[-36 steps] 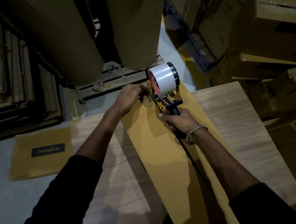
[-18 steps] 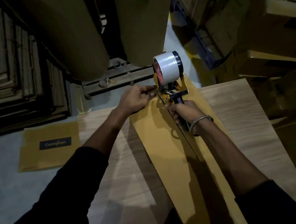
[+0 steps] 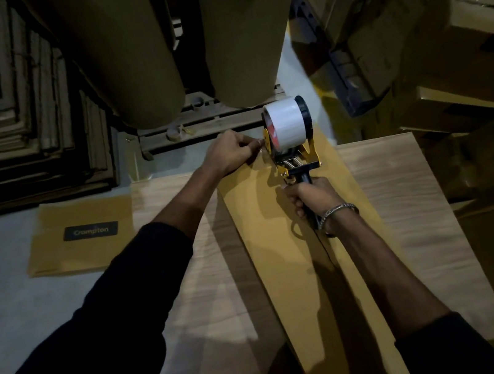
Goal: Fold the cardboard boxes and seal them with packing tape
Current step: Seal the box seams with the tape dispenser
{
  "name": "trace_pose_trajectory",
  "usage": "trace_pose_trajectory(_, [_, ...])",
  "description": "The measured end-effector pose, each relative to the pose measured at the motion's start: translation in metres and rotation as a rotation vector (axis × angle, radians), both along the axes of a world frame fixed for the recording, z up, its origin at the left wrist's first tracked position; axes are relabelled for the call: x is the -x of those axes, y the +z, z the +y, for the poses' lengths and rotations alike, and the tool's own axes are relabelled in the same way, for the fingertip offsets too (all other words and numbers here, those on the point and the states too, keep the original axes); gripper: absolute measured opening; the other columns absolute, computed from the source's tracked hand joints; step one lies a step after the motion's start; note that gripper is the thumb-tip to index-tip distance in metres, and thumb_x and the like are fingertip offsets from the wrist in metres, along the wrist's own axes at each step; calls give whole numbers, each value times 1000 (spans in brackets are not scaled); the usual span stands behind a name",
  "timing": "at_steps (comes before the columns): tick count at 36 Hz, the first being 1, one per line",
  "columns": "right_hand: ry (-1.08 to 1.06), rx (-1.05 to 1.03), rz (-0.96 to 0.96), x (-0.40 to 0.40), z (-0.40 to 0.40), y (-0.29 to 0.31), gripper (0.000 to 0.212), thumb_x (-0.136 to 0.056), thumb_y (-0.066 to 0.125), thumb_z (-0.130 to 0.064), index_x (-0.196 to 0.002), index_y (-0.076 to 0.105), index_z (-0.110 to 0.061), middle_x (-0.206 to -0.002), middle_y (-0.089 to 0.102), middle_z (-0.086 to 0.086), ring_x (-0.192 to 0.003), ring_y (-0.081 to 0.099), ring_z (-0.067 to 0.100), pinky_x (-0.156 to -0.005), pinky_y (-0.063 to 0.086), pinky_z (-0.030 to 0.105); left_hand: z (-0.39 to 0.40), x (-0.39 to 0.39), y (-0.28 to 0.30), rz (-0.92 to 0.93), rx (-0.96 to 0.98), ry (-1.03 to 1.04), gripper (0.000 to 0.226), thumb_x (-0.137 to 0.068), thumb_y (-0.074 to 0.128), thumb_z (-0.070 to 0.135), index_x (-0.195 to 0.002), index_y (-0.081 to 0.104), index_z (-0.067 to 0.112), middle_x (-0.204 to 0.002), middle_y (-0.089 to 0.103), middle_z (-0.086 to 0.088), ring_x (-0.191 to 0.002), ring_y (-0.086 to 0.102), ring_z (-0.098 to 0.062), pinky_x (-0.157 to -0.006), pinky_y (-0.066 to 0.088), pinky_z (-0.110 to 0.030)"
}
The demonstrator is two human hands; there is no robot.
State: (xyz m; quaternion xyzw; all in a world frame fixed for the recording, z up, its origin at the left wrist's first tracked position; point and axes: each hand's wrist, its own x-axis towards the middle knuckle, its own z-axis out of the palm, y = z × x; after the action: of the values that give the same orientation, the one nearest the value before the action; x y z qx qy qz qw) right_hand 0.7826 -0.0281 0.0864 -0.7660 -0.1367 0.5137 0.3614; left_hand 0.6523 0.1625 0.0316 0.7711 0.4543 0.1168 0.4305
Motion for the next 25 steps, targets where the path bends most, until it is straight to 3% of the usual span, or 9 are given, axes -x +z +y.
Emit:
trace_pose_trajectory(3, [-2, -6, 23, -1, -3, 6, 33, -88, 75, -15, -109, 71, 9, -63, 52, 3, -46, 46, 16, -49, 38, 31, 1, 3, -2, 25, -46, -49, 33, -100, 63, 51, -71, 76, 42, -76, 77, 10, -53, 55, 2, -58, 40, -27])
trace_pose_trajectory(6, [13, -20, 63, -1, -6, 15, 18, -91, 70, -13, -104, 75, -1, -66, 51, 3, -49, 45, 15, -48, 37, 28, 0, 3, 2, 26, -105, -65, 23, -101, 64, 48, -104, 82, 36, -90, 74, 22, -65, 58, 13, -58, 39, -23])
trace_pose_trajectory(8, [19, -12, 74, -1, -9, 19, 14, -93, 68, -11, -102, 76, -4, -65, 50, 2, -49, 43, 14, -46, 35, 27, -3, 2, 3, 36, -137, -50, 27, -101, 63, 49, -115, 80, 33, -84, 69, 25, -70, 60, 10, -59, 41, -23])
trace_pose_trajectory(13, [72, 52, 130, -7, -35, 18, 14, -94, 68, -11, -103, 75, -5, -64, 49, 1, -48, 43, 13, -45, 35, 27, -7, 3, 4, 52, -189, -32, 27, -99, 58, 55, -107, 81, 42, -70, 68, 26, -67, 63, 3, -57, 41, -25])
trace_pose_trajectory(19, [43, 52, 177, -8, -52, 13, 20, -93, 69, -8, -110, 75, 1, -66, 49, 3, -49, 42, 13, -46, 34, 27, -17, 2, 5, 59, -393, 7, 29, -96, 59, 56, -109, 79, 40, -106, 78, 18, -97, 70, -5, -78, 59, -38])
trace_pose_trajectory(22, [63, 78, 148, -7, -50, 14, 27, -92, 71, -9, -113, 72, 7, -62, 48, 2, -46, 42, 14, -43, 34, 27, -26, 5, 5, 45, -644, -168, 34, -99, 54, 40, -121, 76, 29, -126, 73, 7, -113, 65, -15, -84, 57, -37])
trace_pose_trajectory(25, [54, 68, 143, -8, -51, 14, 29, -91, 71, -8, -115, 72, 7, -61, 49, 1, -48, 42, 13, -45, 34, 27, -31, 3, 2, 71, -740, -351, 42, -96, 46, 34, -123, 75, 20, -130, 70, 2, -109, 64, -21, -78, 54, -36])
